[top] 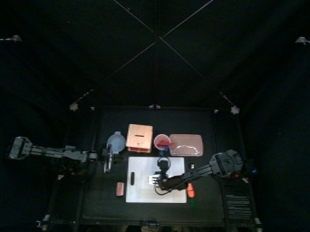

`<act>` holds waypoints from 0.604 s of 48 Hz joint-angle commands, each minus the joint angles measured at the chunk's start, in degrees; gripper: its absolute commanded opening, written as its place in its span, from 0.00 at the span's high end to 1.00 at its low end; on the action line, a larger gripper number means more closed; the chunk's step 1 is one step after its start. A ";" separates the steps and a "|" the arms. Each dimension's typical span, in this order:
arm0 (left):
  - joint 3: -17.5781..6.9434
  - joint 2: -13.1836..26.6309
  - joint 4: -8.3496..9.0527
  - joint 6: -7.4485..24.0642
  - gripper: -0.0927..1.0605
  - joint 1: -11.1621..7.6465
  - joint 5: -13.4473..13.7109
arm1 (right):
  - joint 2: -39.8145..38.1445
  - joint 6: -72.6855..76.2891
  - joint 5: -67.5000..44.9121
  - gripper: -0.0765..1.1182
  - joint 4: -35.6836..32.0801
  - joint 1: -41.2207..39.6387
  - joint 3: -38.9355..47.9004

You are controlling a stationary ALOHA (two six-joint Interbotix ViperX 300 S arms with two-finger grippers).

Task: Place sushi on board then cut the sushi with the knife then place the pieces on the plate
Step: Pick knife at handle with right hand

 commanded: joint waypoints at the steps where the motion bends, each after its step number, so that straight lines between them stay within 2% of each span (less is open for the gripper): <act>1: -1.05 0.00 0.09 0.09 0.95 0.00 -0.18 | -1.58 -0.44 0.44 0.40 0.97 -0.53 -0.79; 23: -0.79 0.09 0.18 0.26 0.95 0.88 0.00 | -0.62 -0.53 0.70 0.21 1.41 -0.53 -0.53; 29: -0.79 0.09 0.18 0.26 0.95 0.97 0.53 | -0.70 -0.53 0.62 0.20 1.41 -0.53 -0.70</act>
